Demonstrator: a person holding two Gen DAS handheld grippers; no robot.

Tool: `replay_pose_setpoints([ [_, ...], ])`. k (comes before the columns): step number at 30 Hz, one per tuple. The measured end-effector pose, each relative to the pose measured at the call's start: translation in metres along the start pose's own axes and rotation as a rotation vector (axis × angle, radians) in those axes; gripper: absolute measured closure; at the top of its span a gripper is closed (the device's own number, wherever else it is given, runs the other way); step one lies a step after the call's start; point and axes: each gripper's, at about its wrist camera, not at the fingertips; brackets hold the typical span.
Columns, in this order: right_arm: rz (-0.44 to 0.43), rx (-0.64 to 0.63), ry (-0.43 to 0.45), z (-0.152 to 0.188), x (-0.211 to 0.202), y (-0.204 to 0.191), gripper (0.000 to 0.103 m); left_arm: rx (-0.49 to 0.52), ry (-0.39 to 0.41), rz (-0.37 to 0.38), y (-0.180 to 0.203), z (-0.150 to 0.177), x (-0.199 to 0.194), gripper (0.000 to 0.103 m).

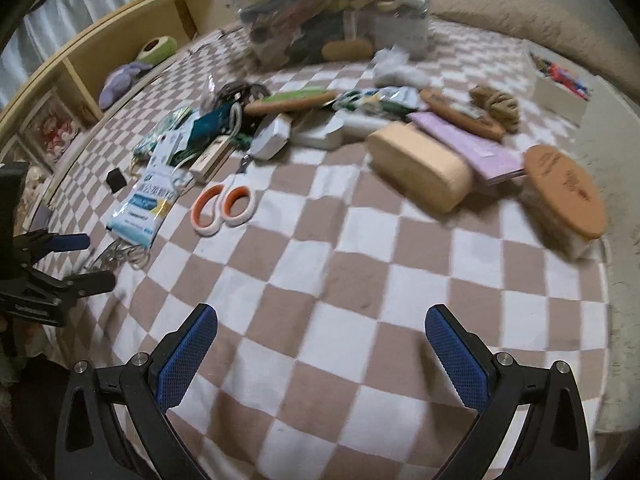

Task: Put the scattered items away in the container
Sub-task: 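Lower the open left tool onto the silver metal clip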

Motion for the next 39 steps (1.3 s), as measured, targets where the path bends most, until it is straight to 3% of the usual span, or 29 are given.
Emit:
replay_pose_setpoints([
  [6, -0.014, -0.046, -0.074, 0.000, 0.026, -0.018, 0.000, -0.036, -0.036, -0.054, -0.006, 0.001, 0.014, 0.000],
  [8, 0.025, -0.101, -0.083, 0.003, 0.032, -0.025, 0.000, -0.039, -0.031, -0.057, -0.006, 0.001, 0.014, 0.000],
  [11, 0.064, -0.155, -0.082, 0.007, 0.033, -0.032, 0.000, -0.038, -0.037, -0.062, -0.007, 0.001, 0.017, 0.000],
  [23, 0.054, -0.248, -0.017, 0.022, 0.029, -0.031, 0.000, -0.015, -0.073, -0.076, -0.011, 0.002, 0.023, 0.000],
  [34, 0.043, -0.248, 0.024, 0.025, 0.032, -0.031, 0.000, -0.108, 0.028, -0.145, -0.008, 0.014, 0.016, 0.000],
  [36, 0.040, -0.249, 0.031, 0.026, 0.031, -0.031, 0.000, -0.108, 0.036, -0.132, -0.010, 0.016, 0.014, 0.003],
  [39, 0.040, -0.251, 0.032, 0.025, 0.032, -0.031, 0.000, -0.081, 0.058, -0.117, -0.006, 0.020, 0.008, 0.016],
])
Point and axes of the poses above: each gripper's, at about its wrist camera, not at the fingertips, and x roughly the way its jaws point, y to its right, z to its underside, and after that the axes turned 7 degrees about -x, right-handed
